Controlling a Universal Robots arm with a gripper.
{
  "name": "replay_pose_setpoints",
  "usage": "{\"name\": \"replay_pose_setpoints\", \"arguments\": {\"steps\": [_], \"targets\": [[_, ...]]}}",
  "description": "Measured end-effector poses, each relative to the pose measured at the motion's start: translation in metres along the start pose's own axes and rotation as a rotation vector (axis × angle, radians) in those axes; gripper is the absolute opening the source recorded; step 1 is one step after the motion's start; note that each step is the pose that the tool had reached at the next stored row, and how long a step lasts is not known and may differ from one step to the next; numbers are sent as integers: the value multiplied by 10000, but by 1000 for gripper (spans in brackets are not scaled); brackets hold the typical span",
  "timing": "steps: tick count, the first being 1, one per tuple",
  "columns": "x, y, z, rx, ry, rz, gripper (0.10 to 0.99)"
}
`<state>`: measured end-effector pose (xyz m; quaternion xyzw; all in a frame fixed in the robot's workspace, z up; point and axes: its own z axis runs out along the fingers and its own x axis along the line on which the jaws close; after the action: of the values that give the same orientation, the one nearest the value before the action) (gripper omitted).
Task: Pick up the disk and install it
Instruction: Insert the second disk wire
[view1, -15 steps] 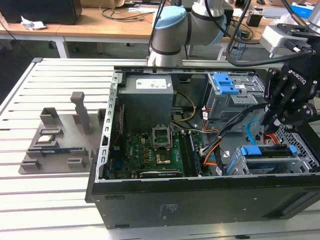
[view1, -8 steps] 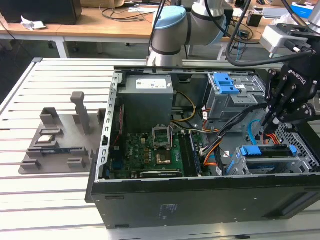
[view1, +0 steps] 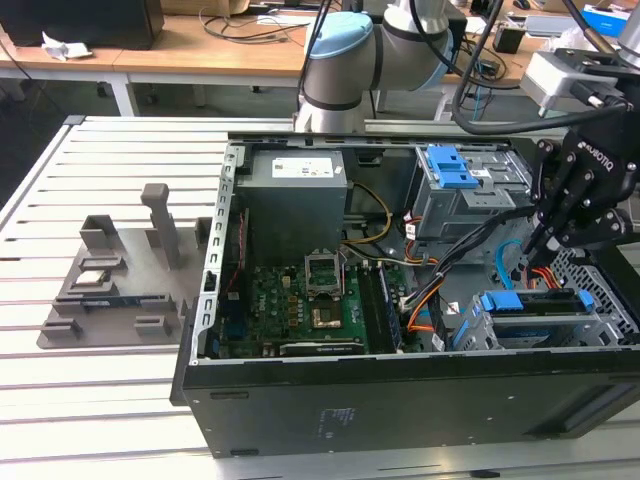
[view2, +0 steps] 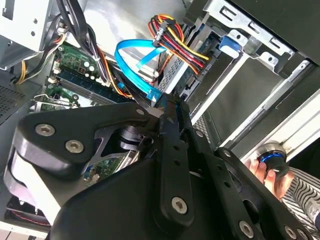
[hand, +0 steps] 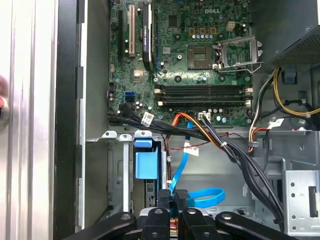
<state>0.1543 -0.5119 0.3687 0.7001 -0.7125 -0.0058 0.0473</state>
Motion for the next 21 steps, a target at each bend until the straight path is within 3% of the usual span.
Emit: {"name": "replay_pose_setpoints", "arguments": {"steps": [7,13,21], "targets": [[100,-25,122,-1,-2,-1,161],[101,-104,206,-1,1,-7,161],[123,-135,252,-2,-3,-10,161]]}}
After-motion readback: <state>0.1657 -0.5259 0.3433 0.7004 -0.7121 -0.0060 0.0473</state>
